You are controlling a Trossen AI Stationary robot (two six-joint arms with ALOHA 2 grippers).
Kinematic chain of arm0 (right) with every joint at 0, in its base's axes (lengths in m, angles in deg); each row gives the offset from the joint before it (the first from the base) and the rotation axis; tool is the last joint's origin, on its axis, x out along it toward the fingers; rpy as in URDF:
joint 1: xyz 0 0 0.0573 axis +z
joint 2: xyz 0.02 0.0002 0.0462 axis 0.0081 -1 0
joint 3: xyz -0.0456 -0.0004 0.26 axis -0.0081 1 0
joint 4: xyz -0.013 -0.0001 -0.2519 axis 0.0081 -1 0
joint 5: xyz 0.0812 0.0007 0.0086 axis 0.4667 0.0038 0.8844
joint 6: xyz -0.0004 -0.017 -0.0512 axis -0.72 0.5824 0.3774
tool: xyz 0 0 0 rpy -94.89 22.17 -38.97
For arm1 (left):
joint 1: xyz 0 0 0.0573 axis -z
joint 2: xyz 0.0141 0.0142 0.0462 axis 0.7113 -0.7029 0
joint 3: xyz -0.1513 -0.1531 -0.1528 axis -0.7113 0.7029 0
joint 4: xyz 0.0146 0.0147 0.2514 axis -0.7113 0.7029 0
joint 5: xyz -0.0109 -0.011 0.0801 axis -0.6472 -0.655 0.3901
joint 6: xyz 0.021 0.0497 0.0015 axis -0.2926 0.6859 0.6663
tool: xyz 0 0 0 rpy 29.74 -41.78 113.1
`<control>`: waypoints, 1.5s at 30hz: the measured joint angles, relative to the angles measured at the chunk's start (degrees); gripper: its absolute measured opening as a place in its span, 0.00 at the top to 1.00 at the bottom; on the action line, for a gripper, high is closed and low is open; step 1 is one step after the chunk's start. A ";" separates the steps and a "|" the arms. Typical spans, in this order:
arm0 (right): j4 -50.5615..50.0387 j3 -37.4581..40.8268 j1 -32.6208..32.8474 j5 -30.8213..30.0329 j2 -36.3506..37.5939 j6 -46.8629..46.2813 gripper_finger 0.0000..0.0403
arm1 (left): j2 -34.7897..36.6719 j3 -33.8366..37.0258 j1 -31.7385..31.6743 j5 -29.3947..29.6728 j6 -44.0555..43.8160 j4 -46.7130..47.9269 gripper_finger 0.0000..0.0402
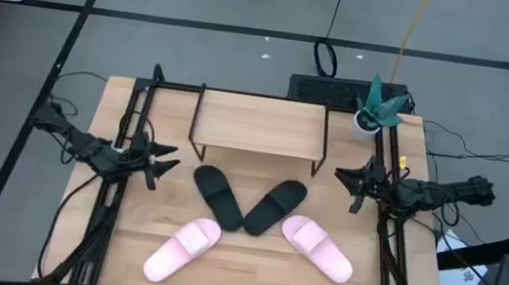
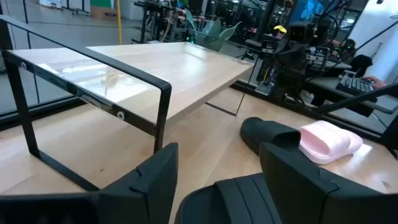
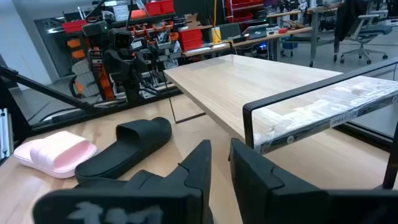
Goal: Pick and place slides into the shelf
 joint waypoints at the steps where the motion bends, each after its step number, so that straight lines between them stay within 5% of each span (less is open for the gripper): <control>1: -0.01 0.01 0.02 0.00 0.02 0.00 0.88 | 0.02 0.02 0.00 0.00 0.00 0.00 0.44; 45: 4.58 0.06 0.00 0.26 0.00 0.00 0.88 | 0.01 0.01 0.00 -0.02 0.00 -0.01 0.44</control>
